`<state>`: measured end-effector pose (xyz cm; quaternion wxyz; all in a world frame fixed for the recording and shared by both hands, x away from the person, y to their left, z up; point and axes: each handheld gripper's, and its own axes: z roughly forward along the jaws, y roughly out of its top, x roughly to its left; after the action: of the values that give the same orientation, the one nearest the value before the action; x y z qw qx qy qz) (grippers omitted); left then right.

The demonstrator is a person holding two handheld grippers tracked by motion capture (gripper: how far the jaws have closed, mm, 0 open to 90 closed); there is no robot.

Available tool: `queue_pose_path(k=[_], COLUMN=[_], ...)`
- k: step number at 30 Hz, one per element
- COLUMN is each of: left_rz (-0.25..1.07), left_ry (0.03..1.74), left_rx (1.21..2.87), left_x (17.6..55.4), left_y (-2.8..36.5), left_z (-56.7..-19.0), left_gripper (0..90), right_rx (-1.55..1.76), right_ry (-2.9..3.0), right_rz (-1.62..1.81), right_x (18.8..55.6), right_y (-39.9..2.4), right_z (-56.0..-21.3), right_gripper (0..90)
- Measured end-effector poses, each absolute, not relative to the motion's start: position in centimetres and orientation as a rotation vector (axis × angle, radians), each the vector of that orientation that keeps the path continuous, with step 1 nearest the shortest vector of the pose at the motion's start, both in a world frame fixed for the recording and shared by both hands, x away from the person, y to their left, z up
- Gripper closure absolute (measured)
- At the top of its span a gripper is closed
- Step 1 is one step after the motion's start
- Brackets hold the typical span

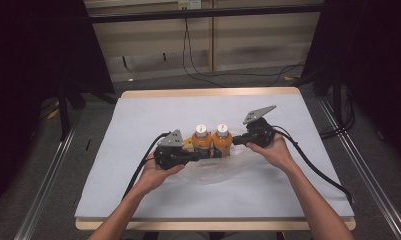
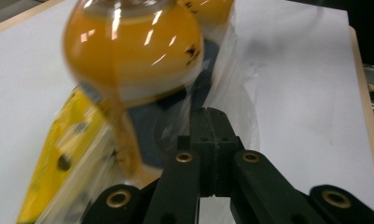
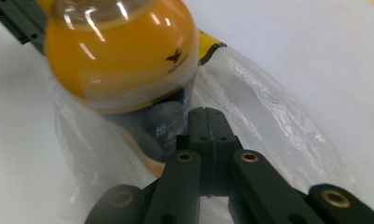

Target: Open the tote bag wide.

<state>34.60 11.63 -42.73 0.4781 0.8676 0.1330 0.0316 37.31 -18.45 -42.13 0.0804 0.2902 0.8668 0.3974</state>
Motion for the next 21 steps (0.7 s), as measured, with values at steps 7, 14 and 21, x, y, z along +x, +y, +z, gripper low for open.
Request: queue_pose_path(k=[7, 14, 21], left_rz=[0.066, 0.083, 0.125], left_ry=[0.331, 0.336, 0.328], left_rx=[2.074, 2.138, 2.199], left_x=[34.5, 34.2, 34.0], left_y=[8.9, 8.0, 7.8], left_z=[-43.6, -45.0, -46.3], left_gripper=[90.0, 90.0, 90.0], right_rx=[0.889, 0.875, 0.893], right_ry=[2.590, 2.627, 2.654], right_rz=[1.217, 1.200, 1.172], right_x=[38.6, 39.0, 39.8], right_y=[-18.2, -17.3, -16.6], right_z=[-42.9, -43.5, -45.3], right_gripper=[90.0, 90.0, 90.0])
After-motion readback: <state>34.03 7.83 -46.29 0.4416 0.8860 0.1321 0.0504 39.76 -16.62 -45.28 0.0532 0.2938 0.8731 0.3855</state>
